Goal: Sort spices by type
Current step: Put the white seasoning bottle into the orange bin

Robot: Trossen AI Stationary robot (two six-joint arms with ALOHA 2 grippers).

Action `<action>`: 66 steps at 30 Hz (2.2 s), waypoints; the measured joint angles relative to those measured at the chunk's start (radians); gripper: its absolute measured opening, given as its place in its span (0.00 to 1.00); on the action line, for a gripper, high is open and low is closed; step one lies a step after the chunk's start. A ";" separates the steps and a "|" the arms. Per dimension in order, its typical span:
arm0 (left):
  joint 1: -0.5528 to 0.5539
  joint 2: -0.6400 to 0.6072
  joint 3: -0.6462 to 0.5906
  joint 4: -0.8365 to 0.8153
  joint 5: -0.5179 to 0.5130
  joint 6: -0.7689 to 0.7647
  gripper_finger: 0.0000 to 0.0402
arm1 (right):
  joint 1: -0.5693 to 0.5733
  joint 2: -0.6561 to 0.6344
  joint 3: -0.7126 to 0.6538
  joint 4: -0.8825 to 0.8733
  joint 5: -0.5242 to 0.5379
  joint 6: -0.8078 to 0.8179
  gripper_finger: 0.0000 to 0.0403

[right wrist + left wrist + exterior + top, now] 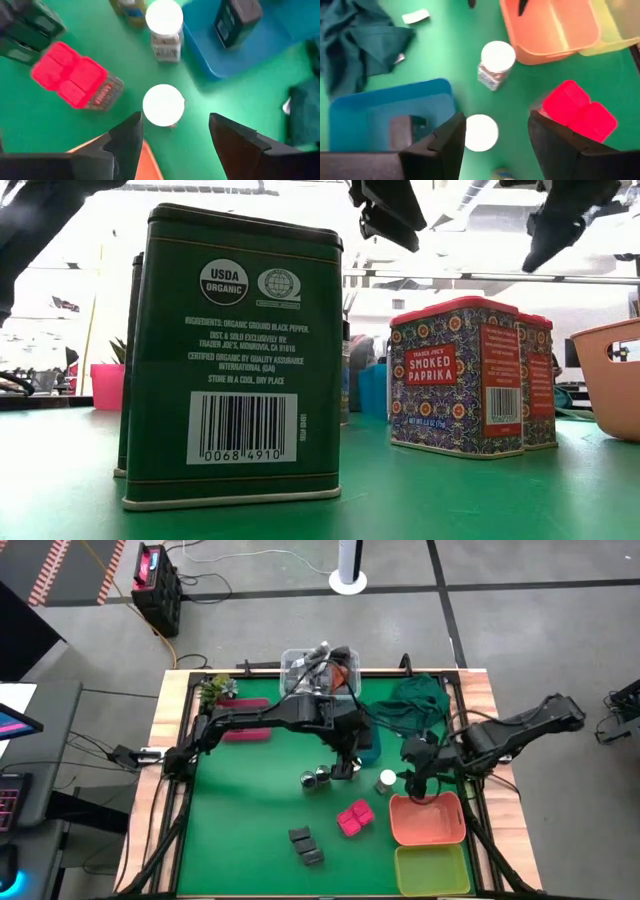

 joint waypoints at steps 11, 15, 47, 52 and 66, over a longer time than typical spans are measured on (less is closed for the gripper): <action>-0.057 -0.286 -0.520 0.296 -0.047 -0.128 0.43 | 0.080 -0.042 0.001 -0.031 0.003 0.074 0.63; -0.053 -0.460 -0.725 0.397 -0.142 -0.206 0.43 | 0.075 -0.018 0.001 -0.008 0.029 0.047 0.63; -0.037 -0.974 -1.139 0.208 -0.584 -0.477 0.63 | -0.135 0.388 0.087 -0.011 -0.194 -0.019 0.88; -0.035 -1.065 -1.244 0.203 -0.583 -0.493 0.62 | -0.141 0.419 0.086 0.001 -0.208 -0.019 0.82; -0.035 -1.229 -1.264 0.215 -0.587 -0.583 0.62 | -0.258 0.449 0.085 0.000 -0.320 -0.102 0.57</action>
